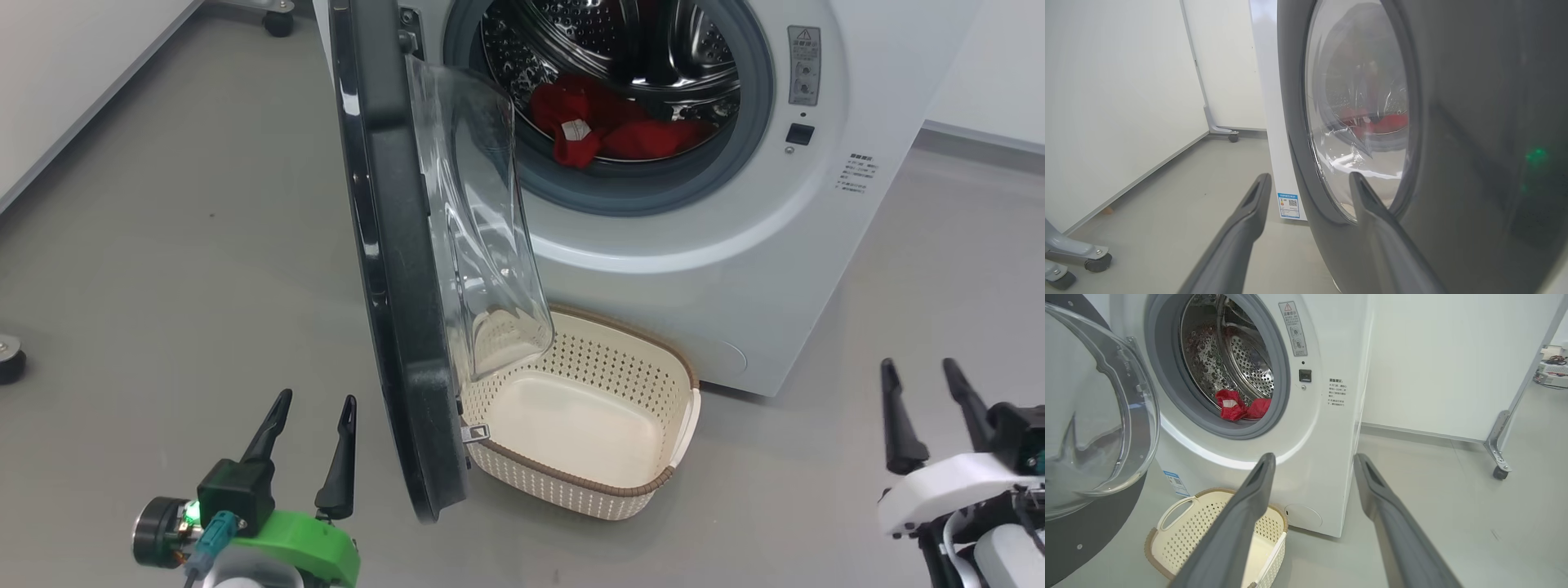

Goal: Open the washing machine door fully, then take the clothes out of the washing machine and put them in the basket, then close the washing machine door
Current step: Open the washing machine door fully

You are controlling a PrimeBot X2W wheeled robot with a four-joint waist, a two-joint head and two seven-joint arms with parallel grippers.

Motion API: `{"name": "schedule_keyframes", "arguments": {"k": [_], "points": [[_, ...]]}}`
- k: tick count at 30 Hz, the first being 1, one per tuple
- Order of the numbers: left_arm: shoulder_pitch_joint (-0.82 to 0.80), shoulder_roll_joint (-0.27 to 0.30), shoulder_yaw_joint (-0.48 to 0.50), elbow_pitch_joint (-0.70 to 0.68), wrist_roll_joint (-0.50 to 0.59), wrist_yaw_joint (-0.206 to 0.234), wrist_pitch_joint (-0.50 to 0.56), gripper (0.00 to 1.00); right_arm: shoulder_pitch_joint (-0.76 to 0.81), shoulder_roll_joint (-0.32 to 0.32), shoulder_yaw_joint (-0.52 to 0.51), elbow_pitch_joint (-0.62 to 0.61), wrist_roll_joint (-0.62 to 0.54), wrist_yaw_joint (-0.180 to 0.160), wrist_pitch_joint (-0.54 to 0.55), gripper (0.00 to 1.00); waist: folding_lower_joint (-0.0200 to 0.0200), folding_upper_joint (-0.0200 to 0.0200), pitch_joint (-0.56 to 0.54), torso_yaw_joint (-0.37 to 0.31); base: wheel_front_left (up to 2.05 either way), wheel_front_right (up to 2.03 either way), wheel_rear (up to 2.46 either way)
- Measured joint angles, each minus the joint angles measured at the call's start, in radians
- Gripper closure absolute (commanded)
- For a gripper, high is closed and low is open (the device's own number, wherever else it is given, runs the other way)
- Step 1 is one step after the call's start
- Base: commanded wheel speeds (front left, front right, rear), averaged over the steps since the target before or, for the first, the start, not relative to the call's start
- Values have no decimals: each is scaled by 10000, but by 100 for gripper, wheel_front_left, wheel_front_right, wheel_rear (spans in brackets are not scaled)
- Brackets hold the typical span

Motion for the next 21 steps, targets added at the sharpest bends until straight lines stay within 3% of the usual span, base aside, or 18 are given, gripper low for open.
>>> {"name": "schedule_keyframes", "arguments": {"k": [21], "points": [[3, 0, 96, 102, 140, -44, 0, 0, 1442, 1927, -301, -986, -1850, -27, 77, 0, 0, 0, -85, -101, 0, 0, 0]]}}
